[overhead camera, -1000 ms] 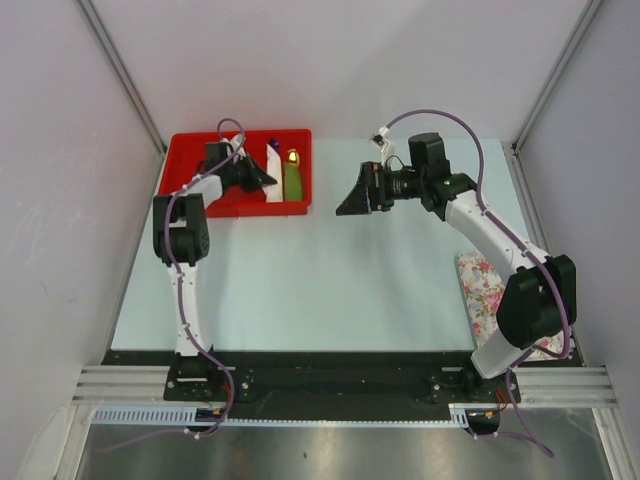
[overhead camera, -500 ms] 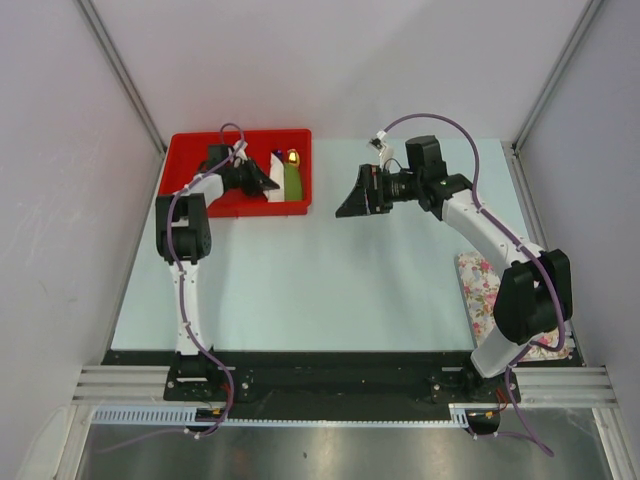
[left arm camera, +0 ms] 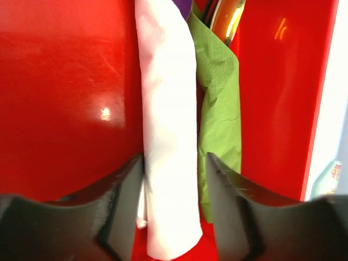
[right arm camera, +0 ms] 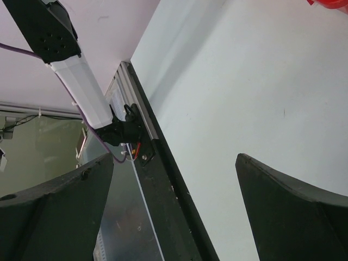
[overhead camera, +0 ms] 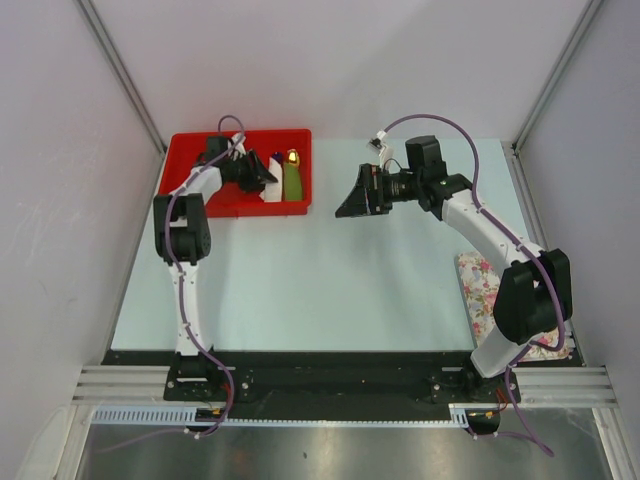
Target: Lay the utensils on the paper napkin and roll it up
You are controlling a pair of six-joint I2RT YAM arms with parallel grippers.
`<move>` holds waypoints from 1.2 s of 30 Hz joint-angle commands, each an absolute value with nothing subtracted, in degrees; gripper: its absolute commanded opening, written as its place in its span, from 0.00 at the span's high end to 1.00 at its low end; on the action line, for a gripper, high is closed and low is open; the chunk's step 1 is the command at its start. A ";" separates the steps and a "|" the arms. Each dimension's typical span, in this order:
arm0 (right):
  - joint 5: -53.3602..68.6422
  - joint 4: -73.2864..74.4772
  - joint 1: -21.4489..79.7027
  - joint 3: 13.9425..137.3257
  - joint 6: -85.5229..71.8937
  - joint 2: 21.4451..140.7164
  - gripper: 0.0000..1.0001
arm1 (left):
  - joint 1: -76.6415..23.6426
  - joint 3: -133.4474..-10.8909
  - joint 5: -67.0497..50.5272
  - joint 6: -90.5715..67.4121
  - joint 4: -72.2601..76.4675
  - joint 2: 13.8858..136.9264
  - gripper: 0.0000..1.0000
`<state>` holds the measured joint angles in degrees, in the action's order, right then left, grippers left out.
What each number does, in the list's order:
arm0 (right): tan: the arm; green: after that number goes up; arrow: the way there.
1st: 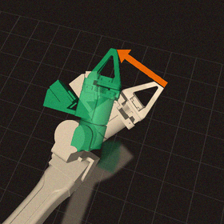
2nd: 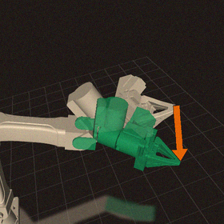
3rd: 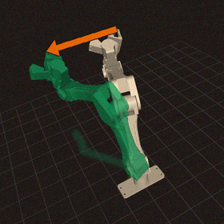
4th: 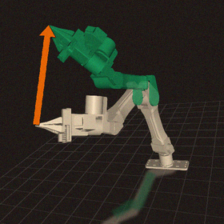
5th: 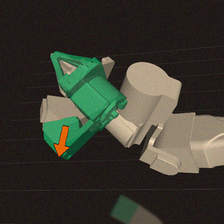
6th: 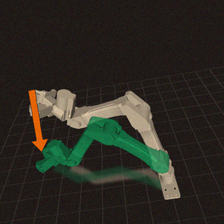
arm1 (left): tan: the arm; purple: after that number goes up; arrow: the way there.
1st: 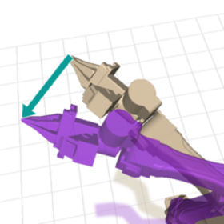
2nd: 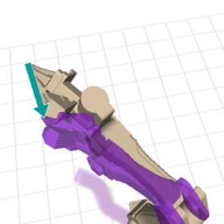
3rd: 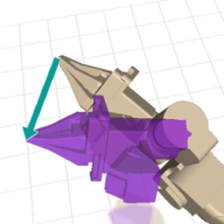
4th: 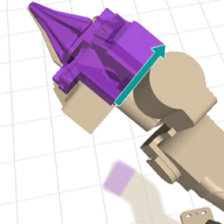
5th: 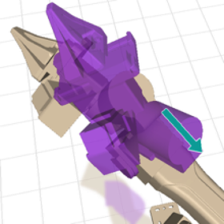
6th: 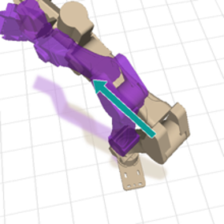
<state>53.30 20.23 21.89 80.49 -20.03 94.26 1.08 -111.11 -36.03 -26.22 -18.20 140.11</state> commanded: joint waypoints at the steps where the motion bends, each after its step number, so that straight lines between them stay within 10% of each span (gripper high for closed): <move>1: 54.84 18.63 21.71 81.12 -20.92 94.66 0.00 | 0.53 -112.94 -28.75 -21.10 -23.73 137.03 0.39; 7: 54.50 20.38 21.62 82.44 -18.81 93.69 0.00 | 0.44 -113.46 -22.33 -18.90 -25.40 132.73 0.32; 11: 53.09 23.99 20.40 85.60 -15.39 92.64 0.00 | 0.35 -119.25 -18.82 -13.11 -29.00 128.86 0.01; 23: 45.09 32.34 6.09 87.10 -8.62 85.18 0.00 | 0.35 -128.59 -23.63 -2.19 -43.32 108.47 0.00; 36: 38.87 44.91 -8.96 71.56 -0.72 74.27 0.00 | 0.35 -95.30 -38.33 -1.41 -43.68 81.24 0.00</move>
